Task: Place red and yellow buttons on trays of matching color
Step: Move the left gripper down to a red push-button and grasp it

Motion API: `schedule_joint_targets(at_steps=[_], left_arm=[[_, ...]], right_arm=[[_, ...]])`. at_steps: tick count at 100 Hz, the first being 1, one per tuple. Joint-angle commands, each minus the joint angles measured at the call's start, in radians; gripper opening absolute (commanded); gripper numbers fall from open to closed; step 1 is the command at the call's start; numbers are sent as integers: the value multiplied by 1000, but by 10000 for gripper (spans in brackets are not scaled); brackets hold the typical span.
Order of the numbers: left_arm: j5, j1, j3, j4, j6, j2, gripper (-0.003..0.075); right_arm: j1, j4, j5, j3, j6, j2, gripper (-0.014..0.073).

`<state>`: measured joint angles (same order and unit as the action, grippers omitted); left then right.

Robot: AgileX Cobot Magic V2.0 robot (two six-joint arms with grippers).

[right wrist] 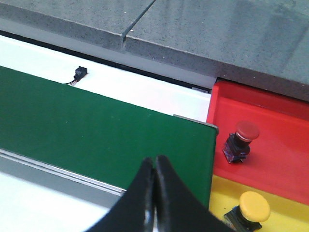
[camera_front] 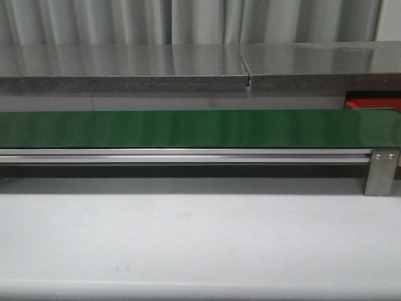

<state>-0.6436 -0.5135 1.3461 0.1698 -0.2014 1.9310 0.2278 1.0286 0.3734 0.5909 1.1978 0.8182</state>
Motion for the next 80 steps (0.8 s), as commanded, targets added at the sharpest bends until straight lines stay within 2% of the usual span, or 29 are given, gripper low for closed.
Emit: schedule_joint_targets(at_steps=[1, 19, 28, 40, 60, 64, 80], left_arm=[[35, -2, 31, 16, 4, -36, 615], [47, -2, 31, 17, 4, -20, 615], [61, -2, 31, 17, 4, -20, 568], [63, -2, 31, 17, 4, -20, 405], [51, -2, 31, 17, 5, -22, 24], [39, -2, 31, 17, 8, -26, -21], [-6, 9, 31, 23, 37, -76, -20]], right_arm=[[0, 26, -30, 26, 2, -12, -68], [0, 26, -30, 26, 2, -12, -68], [0, 26, -30, 26, 2, -12, -68], [0, 26, -30, 26, 2, -12, -68], [0, 26, -30, 26, 2, -12, -68], [0, 26, -30, 26, 2, -12, -68], [0, 26, -30, 26, 2, -12, -68]])
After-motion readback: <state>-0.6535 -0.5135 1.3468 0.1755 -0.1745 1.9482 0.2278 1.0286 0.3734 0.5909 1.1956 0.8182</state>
